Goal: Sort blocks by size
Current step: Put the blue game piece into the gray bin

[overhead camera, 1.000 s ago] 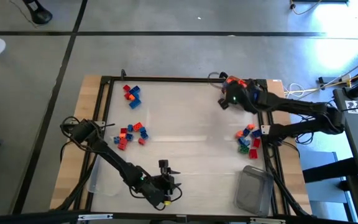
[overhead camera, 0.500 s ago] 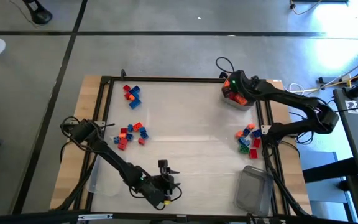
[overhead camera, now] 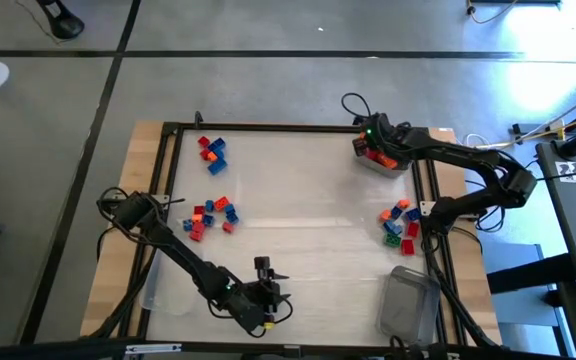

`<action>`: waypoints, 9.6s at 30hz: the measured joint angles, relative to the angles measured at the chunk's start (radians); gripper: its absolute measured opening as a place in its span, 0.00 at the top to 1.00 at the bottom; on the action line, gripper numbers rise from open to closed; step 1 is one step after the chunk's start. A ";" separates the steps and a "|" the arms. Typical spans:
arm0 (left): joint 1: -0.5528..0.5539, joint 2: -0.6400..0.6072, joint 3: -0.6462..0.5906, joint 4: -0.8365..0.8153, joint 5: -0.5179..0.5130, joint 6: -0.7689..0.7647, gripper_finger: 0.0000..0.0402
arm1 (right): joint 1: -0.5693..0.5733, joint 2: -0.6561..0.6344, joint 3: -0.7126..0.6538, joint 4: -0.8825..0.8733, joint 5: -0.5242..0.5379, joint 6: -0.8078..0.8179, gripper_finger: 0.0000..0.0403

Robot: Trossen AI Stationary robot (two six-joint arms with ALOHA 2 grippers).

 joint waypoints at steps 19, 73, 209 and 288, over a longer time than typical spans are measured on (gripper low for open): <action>-0.002 0.000 0.000 0.000 0.000 0.002 0.48 | 0.011 -0.004 0.028 -0.030 0.055 -0.078 0.46; 0.662 -0.346 -0.006 -1.147 0.091 -0.297 0.48 | 1.319 0.264 -0.103 0.571 0.110 0.124 0.45; 0.705 -0.227 -0.224 -0.373 0.760 0.500 0.65 | 1.318 0.288 -0.103 0.568 0.136 0.131 0.45; 0.345 -0.372 -0.416 1.097 0.697 0.433 0.61 | 1.155 0.288 0.053 1.272 -0.015 -0.495 0.66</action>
